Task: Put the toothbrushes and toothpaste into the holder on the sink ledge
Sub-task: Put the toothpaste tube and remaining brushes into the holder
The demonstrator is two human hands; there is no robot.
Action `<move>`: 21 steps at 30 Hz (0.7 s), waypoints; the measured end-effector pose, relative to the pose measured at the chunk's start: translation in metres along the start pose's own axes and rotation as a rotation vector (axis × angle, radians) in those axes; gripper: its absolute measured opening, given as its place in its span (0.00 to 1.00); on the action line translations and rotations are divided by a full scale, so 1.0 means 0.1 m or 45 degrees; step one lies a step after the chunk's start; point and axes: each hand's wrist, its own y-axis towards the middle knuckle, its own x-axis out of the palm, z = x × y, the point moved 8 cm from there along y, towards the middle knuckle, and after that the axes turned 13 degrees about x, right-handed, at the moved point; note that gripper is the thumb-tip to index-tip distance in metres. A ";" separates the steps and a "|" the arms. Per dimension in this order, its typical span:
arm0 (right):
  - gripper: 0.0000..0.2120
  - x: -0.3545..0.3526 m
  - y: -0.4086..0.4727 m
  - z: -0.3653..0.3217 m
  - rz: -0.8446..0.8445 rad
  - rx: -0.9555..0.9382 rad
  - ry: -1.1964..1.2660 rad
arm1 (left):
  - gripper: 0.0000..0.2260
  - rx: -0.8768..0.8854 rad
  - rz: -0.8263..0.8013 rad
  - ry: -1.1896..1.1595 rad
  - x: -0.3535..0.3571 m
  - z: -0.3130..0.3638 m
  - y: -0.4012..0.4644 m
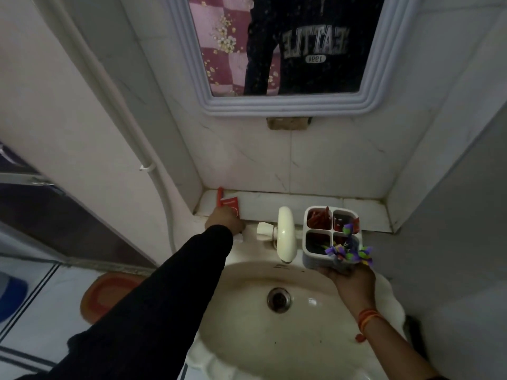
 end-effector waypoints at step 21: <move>0.27 0.00 -0.03 -0.07 -0.094 0.069 0.128 | 0.23 0.712 0.148 -0.718 -0.71 1.55 -0.56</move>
